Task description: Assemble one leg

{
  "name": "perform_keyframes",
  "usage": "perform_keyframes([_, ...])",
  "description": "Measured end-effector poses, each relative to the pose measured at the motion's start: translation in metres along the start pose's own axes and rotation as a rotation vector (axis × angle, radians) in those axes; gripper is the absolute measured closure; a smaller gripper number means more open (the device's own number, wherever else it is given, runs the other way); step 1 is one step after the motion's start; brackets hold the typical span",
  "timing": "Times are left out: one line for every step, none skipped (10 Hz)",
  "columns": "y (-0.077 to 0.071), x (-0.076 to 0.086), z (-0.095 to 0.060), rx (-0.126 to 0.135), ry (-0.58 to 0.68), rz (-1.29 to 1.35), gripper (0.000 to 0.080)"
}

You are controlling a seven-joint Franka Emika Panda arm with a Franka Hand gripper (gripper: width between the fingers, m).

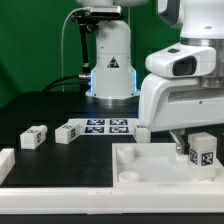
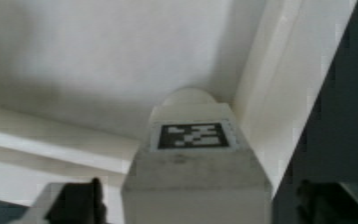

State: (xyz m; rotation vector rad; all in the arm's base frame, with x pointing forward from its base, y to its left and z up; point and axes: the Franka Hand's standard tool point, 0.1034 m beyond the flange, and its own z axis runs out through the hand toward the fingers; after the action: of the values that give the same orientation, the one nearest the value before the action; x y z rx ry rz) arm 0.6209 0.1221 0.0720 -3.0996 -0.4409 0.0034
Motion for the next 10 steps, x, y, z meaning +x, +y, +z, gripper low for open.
perform_keyframes([0.0001, 0.0000, 0.0001, 0.000, 0.000, 0.000, 0.0413])
perform_keyframes([0.0001, 0.0000, 0.0001, 0.000, 0.000, 0.000, 0.0511])
perform_keyframes([0.0001, 0.0000, 0.0001, 0.000, 0.000, 0.036, 0.0511])
perform_keyframes([0.0000, 0.0000, 0.0001, 0.000, 0.000, 0.050, 0.0509])
perform_keyframes([0.0000, 0.0001, 0.0001, 0.001, 0.001, 0.155, 0.0509])
perform_keyframes([0.0002, 0.0014, 0.0003, -0.002, 0.012, 0.314, 0.0509])
perform_keyframes([0.0004, 0.0016, 0.0001, -0.004, 0.013, 0.495, 0.0509])
perform_keyframes([0.0004, 0.0019, 0.0000, -0.005, 0.012, 0.631, 0.0509])
perform_keyframes([0.0003, 0.0018, 0.0004, -0.010, 0.013, 0.749, 0.0509])
perform_keyframes([0.0000, 0.0015, 0.0008, -0.012, 0.011, 0.906, 0.0509])
